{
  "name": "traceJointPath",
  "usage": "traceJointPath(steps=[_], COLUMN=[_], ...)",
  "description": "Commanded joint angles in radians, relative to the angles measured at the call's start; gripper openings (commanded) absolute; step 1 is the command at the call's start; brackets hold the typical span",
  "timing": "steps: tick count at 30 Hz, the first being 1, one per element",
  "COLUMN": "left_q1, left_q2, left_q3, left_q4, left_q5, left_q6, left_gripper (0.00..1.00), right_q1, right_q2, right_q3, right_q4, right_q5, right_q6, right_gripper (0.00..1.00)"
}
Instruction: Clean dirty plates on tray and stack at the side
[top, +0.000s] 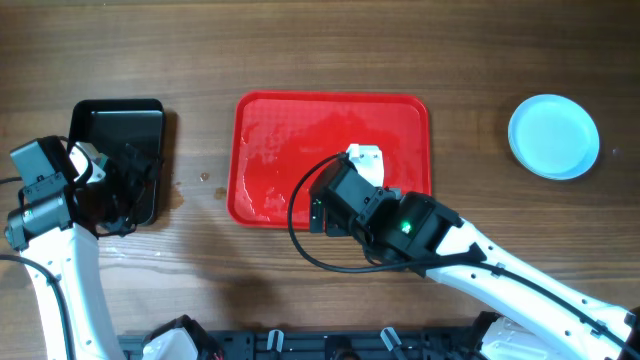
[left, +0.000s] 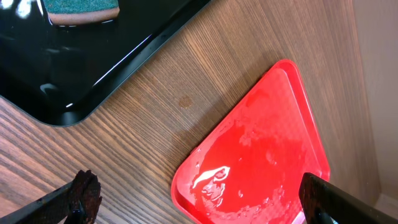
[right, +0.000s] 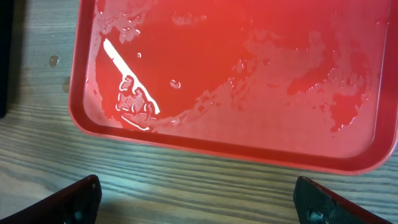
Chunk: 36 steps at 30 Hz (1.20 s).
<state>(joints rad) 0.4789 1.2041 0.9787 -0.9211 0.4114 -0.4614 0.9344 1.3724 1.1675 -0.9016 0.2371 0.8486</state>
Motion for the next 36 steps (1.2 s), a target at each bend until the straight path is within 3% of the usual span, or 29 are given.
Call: traceJointPath(steps=[1,23,36], left_q1=[0.001,0.001,0.001], left_q2=[-0.011,-0.011,-0.011], left_q3=[-0.002,-0.002,-0.002], left_q4=[-0.001,-0.001,-0.001], left_q5=[0.018,0.018,0.018], left_q6=[0.005,0.005,0.005], left_gripper=[1.00,1.00,1.00], right_q1=[0.003,-0.001,-0.126], right_q2=[-0.007,-0.008,-0.036], right_q3=[0.008,0.008,0.005], right_q4=[0.000,-0.004,-0.004], right_q5=[0.028,0.028,0.077], right_q6=[0.016,0.015,-0.039], right_gripper=[1.00,1.00,1.00])
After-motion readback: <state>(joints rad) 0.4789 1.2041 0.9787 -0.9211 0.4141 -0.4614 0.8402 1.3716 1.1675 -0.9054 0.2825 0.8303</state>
